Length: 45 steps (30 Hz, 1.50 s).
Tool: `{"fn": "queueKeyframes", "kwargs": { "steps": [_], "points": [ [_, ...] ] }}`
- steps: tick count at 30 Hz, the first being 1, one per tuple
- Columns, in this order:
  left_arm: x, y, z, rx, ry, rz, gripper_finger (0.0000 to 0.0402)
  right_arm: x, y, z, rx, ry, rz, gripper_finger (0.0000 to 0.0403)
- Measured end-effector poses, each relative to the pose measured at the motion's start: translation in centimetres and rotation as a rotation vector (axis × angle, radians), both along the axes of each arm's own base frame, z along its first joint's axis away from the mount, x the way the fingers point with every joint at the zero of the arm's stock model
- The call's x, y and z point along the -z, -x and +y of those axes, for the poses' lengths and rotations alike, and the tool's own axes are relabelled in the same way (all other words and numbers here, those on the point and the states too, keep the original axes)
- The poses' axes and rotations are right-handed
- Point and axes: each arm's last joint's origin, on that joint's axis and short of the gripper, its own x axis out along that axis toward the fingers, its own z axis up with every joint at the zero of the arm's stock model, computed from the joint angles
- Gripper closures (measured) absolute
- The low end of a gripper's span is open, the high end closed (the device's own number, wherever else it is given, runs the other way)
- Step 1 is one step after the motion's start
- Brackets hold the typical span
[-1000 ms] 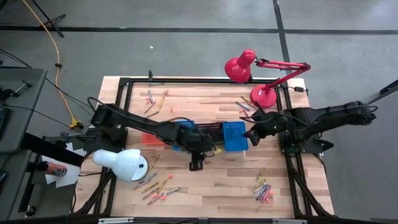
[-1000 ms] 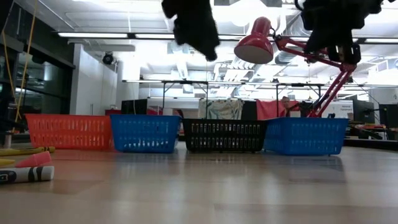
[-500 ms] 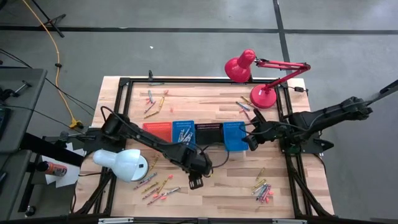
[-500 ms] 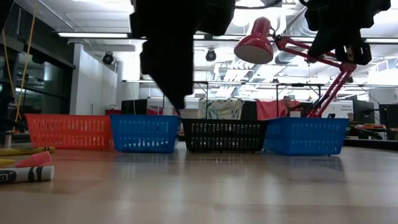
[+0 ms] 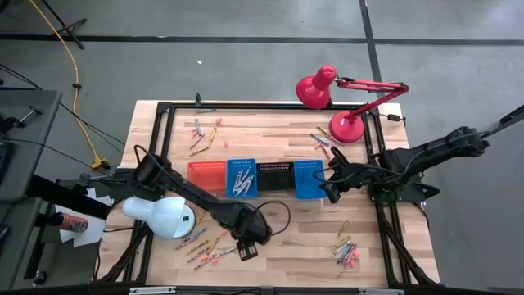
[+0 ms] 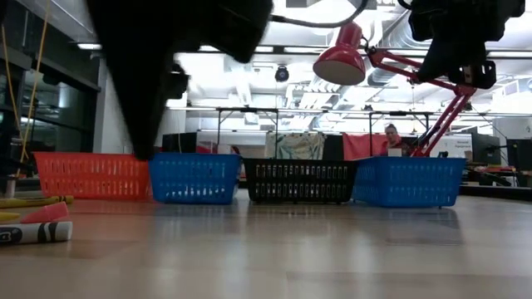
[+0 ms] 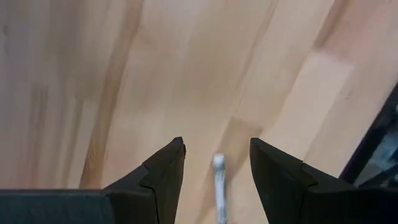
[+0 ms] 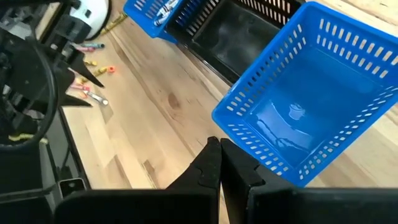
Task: Sort crayons
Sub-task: Put the left white crayon into the left blue bin
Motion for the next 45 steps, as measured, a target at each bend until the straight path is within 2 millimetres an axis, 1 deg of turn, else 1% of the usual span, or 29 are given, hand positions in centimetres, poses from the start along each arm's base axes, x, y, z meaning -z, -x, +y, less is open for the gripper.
{"fn": "queueKeyframes", "kwargs": {
  "steps": [3, 5, 11, 15, 20, 22, 24, 25, 28, 29, 30, 33, 35, 38, 40, 45],
  "points": [
    [0.0, 0.7, -0.9, 0.024, -0.010, 0.020, 0.0231, 0.0, 0.0, 0.0, -0.002, 0.004, 0.001, 0.0402],
    [0.4, 0.9, -1.5, 0.031, -0.015, 0.030, 0.0231, 0.1, -0.1, 0.0, 0.000, 0.004, 0.002, 0.0402],
    [2.9, 1.3, -3.0, 0.047, -0.047, 0.087, 0.0232, 0.1, -0.1, 0.0, 0.011, 0.005, 0.005, 0.0402],
    [4.4, 1.4, -3.5, 0.048, -0.075, 0.116, 0.0232, 0.2, -0.1, 0.0, 0.011, 0.006, 0.008, 0.0402],
    [5.1, 1.3, -3.6, 0.042, -0.106, 0.122, 0.0232, 0.2, -0.1, 0.0, 0.018, 0.013, 0.007, 0.0402],
    [5.1, 1.3, -3.6, 0.049, -0.111, 0.119, 0.0239, 0.2, -0.1, 0.0, 0.018, 0.013, 0.007, 0.0402],
    [5.2, 1.3, -3.5, 0.068, -0.114, 0.119, 0.0261, 0.2, -0.1, 0.0, 0.016, 0.014, 0.008, 0.0402],
    [5.2, 1.3, -3.4, 0.075, -0.116, 0.119, 0.0280, 0.2, -0.1, 0.0, 0.014, 0.017, 0.008, 0.0402],
    [5.3, 1.1, -3.2, 0.090, -0.115, 0.120, 0.0359, 0.2, -0.1, 0.0, 0.010, 0.022, 0.013, 0.0402],
    [5.3, 1.1, -3.1, 0.096, -0.117, 0.121, 0.0379, 0.2, -0.1, -0.1, 0.011, 0.024, 0.015, 0.0402],
    [5.3, 1.1, -3.1, 0.098, -0.117, 0.120, 0.0388, 0.2, -0.1, -0.1, 0.013, 0.027, 0.015, 0.0402],
    [5.1, 1.0, -2.9, 0.130, -0.112, 0.109, 0.0387, 0.3, 0.0, -0.1, 0.009, 0.034, 0.025, 0.0402],
    [4.7, 1.0, -2.8, 0.150, -0.112, 0.099, 0.0395, 0.3, 0.0, -0.1, 0.002, 0.041, 0.026, 0.0402],
    [4.0, 0.9, -2.3, 0.178, -0.127, 0.068, 0.0397, 0.3, 0.0, -0.1, -0.006, 0.049, 0.026, 0.0402],
    [3.1, 0.6, -1.7, 0.182, -0.129, 0.032, 0.0398, 0.3, 0.0, -0.1, -0.011, 0.054, 0.026, 0.0402],
    [-0.6, 0.2, 0.2, 0.185, -0.113, -0.076, 0.0400, 0.3, 0.0, -0.1, -0.010, 0.058, 0.028, 0.0402]
  ]
}}
